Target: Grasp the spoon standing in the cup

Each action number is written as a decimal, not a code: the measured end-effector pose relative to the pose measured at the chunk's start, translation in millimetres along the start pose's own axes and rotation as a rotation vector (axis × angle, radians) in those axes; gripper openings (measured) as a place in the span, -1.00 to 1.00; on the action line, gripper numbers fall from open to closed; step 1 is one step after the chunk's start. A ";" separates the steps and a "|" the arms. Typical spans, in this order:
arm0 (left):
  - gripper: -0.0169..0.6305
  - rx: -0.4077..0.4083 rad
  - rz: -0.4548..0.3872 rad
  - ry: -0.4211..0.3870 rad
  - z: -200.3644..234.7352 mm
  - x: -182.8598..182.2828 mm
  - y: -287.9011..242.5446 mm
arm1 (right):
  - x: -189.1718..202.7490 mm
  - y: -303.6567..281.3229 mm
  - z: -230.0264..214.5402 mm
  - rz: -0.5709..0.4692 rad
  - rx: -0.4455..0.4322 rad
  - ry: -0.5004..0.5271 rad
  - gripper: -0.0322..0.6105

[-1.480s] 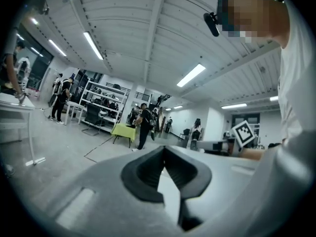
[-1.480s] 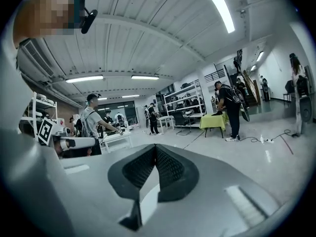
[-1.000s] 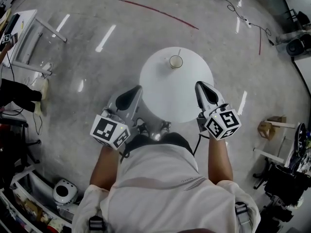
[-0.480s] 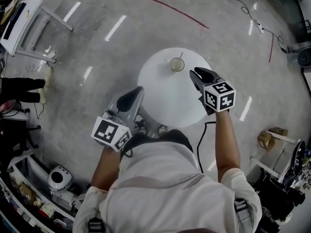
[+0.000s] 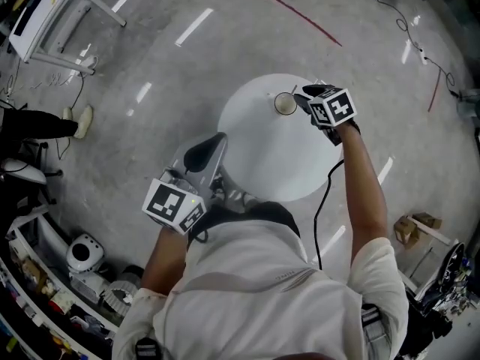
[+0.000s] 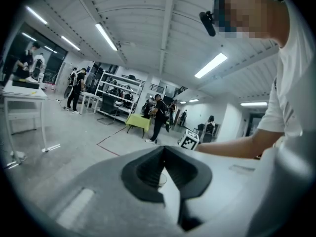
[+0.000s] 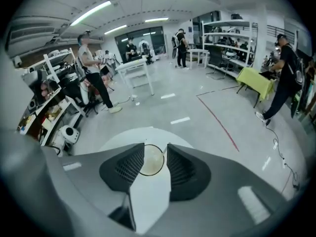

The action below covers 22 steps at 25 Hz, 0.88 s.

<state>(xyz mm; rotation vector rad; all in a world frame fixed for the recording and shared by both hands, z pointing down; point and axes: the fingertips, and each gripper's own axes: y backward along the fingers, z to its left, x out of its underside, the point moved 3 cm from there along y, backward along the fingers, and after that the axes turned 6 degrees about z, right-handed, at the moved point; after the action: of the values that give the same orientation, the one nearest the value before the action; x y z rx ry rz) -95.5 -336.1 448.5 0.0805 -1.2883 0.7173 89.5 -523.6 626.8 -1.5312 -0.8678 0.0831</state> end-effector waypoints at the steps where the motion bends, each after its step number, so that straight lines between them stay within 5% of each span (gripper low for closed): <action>1: -0.94 -0.005 0.005 0.005 2.6 2.3 -1.9 | -1.0 -6.9 -5.5 0.032 -0.017 0.014 -0.44; 12: -0.94 -0.056 0.032 0.052 38.9 15.6 -12.0 | -5.1 -64.1 -34.6 0.190 -0.146 0.016 -0.45; 22: -0.94 -0.073 0.034 0.059 54.4 18.1 -12.6 | -14.7 -69.2 -24.8 0.211 -0.181 0.044 -0.86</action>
<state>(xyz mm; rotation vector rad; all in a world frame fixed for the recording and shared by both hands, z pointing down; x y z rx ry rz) -133.0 -361.8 485.6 -0.0219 -1.2609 0.6958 60.2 -559.0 686.0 -1.7853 -0.6910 0.1261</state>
